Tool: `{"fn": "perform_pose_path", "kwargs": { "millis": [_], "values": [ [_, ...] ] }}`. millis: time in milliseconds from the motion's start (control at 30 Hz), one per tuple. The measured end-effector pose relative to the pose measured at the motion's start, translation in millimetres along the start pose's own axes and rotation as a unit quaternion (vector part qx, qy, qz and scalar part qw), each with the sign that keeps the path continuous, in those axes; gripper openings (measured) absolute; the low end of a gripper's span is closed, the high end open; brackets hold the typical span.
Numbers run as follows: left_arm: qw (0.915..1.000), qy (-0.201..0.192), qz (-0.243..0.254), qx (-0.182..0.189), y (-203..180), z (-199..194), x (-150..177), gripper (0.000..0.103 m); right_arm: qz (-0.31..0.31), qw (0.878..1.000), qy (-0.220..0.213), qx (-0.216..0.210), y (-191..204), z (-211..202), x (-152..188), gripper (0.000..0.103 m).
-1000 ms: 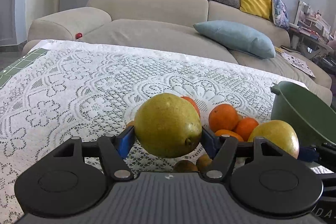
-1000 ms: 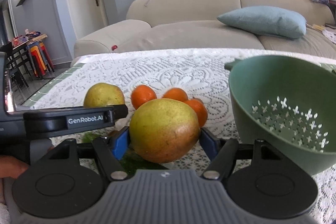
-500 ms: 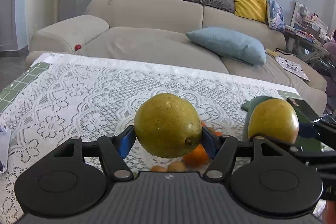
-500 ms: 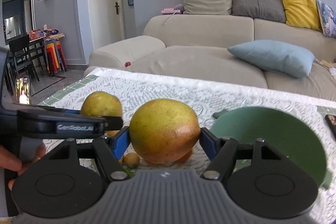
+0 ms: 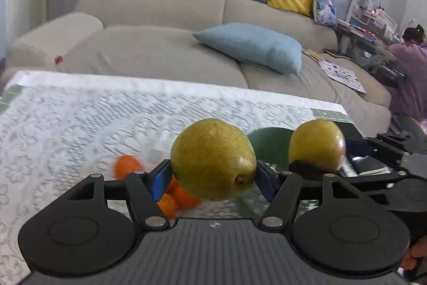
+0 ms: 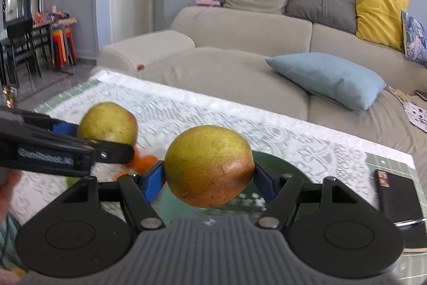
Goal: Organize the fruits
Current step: 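Carry both pears over the green colander and lower them inside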
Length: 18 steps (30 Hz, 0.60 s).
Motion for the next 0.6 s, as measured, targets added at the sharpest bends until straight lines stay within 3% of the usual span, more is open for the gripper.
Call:
{"fn": "perform_pose_path", "kwargs": {
  "millis": [267,600],
  "values": [
    [0.9968,0.070,0.004,0.039,-36,33,-12,0.076,-0.035,0.997,0.072,-0.001,-39,21,4,0.068],
    [0.9852,0.157,0.060,0.034,-68,67,-18,0.076,-0.120,0.980,0.158,-0.023,-43,52,8,0.068]
  ]
}}
Point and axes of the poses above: each gripper's, at about its wrist camera, not at the fingertips, and z roughly the way its jaws point, y to its left, x to its underside, the point moved 4 cm from there along z, roughly the way its jaws point, and after that the axes turned 13 degrees about y, right-handed, at the moved point
